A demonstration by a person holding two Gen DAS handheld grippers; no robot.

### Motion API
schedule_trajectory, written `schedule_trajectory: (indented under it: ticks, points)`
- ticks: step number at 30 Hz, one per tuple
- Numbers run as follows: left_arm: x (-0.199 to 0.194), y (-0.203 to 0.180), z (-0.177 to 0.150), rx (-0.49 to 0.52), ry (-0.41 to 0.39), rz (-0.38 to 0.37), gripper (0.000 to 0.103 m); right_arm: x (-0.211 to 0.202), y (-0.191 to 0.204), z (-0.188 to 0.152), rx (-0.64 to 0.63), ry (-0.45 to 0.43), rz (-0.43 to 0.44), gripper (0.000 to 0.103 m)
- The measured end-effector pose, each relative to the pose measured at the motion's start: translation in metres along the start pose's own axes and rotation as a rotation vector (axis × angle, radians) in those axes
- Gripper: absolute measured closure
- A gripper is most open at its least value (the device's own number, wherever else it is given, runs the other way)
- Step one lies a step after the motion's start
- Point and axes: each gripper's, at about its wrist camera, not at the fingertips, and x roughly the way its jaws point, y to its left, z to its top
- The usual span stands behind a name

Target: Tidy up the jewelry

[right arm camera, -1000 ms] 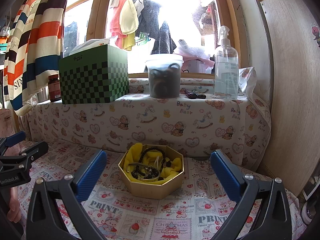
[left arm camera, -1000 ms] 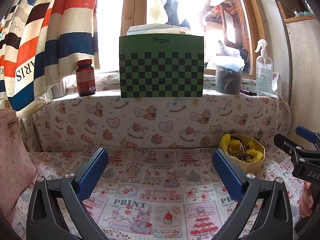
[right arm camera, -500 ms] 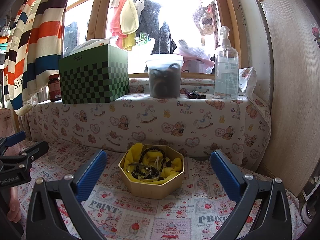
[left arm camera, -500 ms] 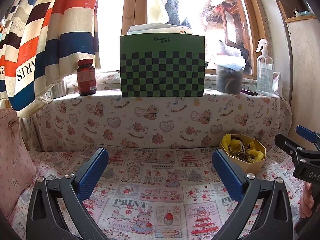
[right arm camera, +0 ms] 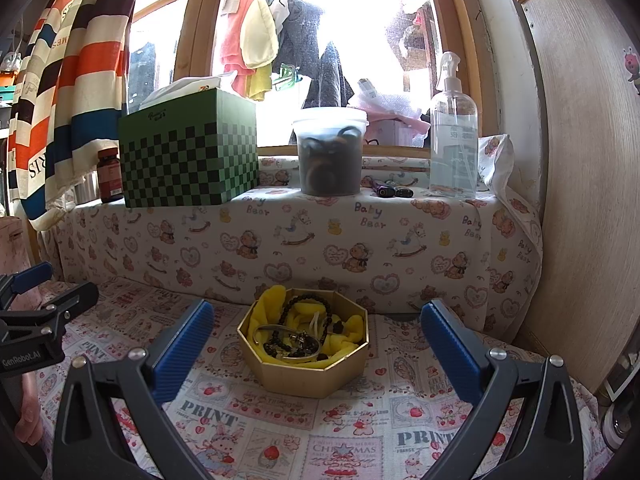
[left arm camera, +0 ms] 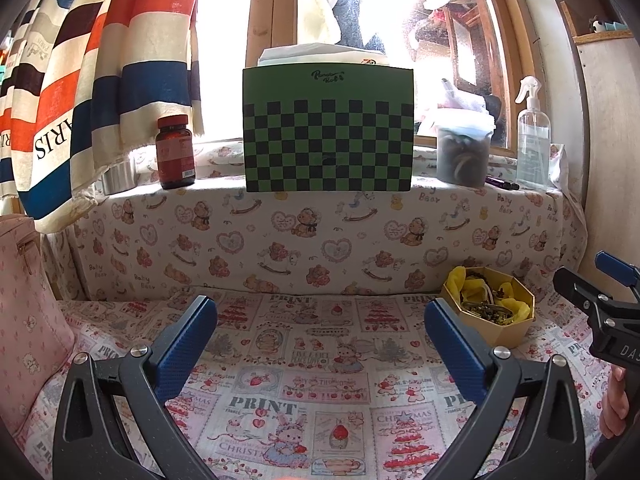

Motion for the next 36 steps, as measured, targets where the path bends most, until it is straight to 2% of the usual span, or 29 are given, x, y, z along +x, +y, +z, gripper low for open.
schedule_trajectory:
  ticks: [36]
  points:
    - [-0.0017,-0.0030,-0.0006,0.006,-0.008,-0.003,0.000,0.0001,-0.0004,0.0002,-0.001,0.001,0.001,0.000]
